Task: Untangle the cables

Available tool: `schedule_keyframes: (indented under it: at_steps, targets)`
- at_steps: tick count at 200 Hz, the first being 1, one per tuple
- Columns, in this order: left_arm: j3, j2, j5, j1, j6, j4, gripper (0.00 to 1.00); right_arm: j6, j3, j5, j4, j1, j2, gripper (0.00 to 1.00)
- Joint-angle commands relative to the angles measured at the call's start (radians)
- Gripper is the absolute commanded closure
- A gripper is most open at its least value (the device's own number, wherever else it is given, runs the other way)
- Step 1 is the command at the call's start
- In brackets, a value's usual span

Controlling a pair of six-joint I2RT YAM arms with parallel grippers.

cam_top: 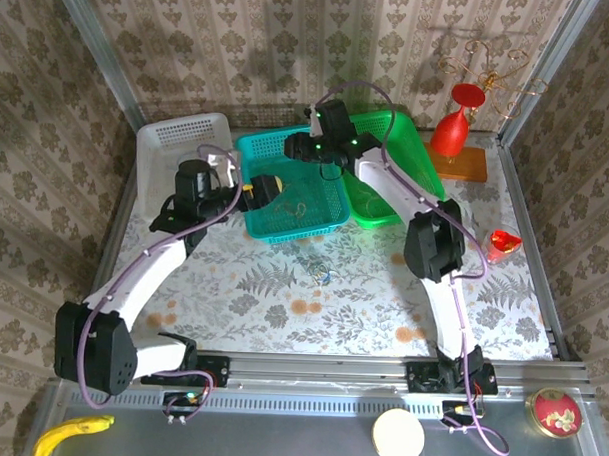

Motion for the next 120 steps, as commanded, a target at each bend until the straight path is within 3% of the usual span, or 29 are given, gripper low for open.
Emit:
schedule_keyframes:
  at_steps: [1, 61, 120]
  targets:
    - [-0.031, -0.037, -0.021, 0.003, -0.01, -0.028, 0.0, -0.011, -0.123, -0.037, 0.054, 0.01, -0.187, 0.5]
    - [-0.107, -0.096, -0.1, -0.077, 0.025, -0.099, 0.0, 0.032, -0.644, -0.023, 0.189, 0.013, -0.581, 0.5]
    - [-0.194, -0.077, -0.245, -0.286, 0.056, -0.135, 0.0, 0.066, -1.033, -0.008, 0.217, 0.014, -0.861, 0.5]
